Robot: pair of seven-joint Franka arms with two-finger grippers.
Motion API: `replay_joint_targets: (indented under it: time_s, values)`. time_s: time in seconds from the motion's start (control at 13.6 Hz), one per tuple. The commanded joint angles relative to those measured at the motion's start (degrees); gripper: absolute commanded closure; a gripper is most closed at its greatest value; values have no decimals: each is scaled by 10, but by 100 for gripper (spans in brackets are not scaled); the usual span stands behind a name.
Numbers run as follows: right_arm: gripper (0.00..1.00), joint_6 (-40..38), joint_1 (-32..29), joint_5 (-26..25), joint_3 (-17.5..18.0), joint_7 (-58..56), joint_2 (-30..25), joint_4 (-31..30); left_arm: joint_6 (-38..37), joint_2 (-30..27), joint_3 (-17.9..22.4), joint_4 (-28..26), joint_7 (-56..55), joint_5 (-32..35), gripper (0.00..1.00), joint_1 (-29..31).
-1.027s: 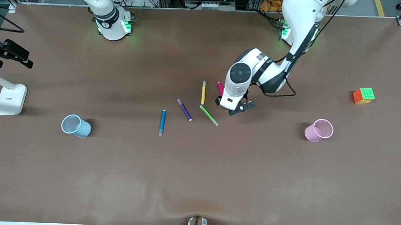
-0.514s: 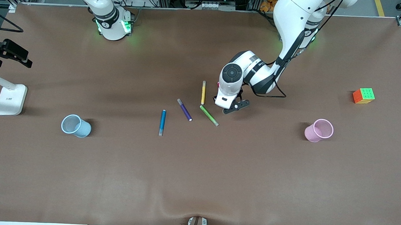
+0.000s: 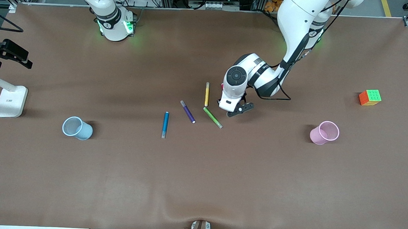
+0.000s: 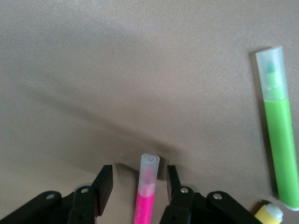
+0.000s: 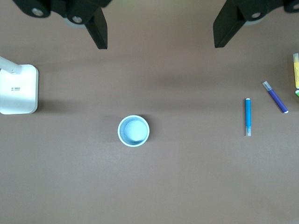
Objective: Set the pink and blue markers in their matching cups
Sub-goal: 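Close the left gripper on the pink marker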
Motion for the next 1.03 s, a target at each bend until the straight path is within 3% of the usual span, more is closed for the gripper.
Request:
replay_joint_targets:
  time_s: [0.0,0.07,0.22,0.29,0.59,0.95]
  values:
    - [0,-6,-6,6,2,-13,-4,5,6,16,2,13,-14,16,51,-2]
    - [0,-4,-5,6,2,-13,-4,6,6,17,1,17,-14,16,60,-1]
    - [0,-4,-4,6,2,-13,-4,6,6,16,1,19,-16,16,93,1]
    - [0,-4,-4,6,2,-13,-4,6,5,15,1,19,-16,16,100,2]
    - [0,-4,-5,6,2,-13,-4,6,-5,1,2,22,-14,15,100,7]
    - [0,-7,-3,6,3,-14,-3,10,-107,-56,7,40,2,28,100,42]
